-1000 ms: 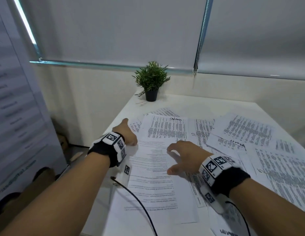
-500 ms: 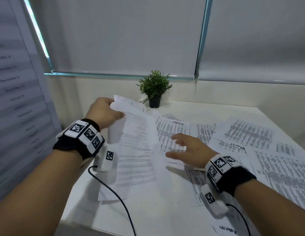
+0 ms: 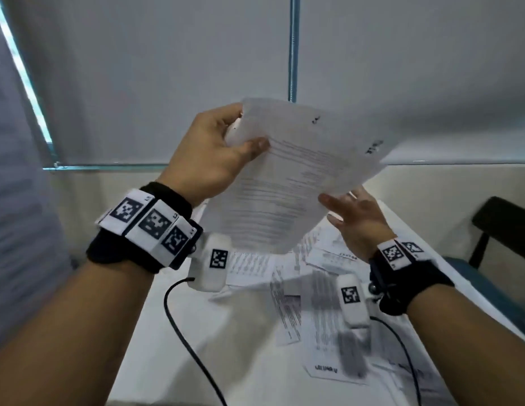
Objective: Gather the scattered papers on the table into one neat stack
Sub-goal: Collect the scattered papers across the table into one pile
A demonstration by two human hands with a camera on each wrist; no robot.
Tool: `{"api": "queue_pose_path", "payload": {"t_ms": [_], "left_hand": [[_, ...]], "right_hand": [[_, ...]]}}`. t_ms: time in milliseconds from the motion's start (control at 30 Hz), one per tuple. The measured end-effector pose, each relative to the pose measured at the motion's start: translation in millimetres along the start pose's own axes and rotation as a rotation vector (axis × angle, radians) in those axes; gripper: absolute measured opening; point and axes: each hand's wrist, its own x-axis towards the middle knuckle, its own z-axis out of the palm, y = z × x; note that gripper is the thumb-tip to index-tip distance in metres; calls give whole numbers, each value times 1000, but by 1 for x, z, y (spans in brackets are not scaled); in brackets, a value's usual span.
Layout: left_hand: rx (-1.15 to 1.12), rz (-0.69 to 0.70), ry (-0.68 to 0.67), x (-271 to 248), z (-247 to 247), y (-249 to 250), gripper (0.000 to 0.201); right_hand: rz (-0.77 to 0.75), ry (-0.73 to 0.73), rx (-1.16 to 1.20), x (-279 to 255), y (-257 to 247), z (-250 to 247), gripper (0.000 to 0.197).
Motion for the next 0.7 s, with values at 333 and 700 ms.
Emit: {"api": "queue_pose_path", "payload": {"t_ms": [333,700], "left_hand": [[-324,-715,-310,-10,193,-53,73],[557,-541,-737,-43,325,-90,34]], "right_hand": [[144,421,-249,-51,-10,-199,26],[567,275,-1230,-66,38,-275,20]]}}
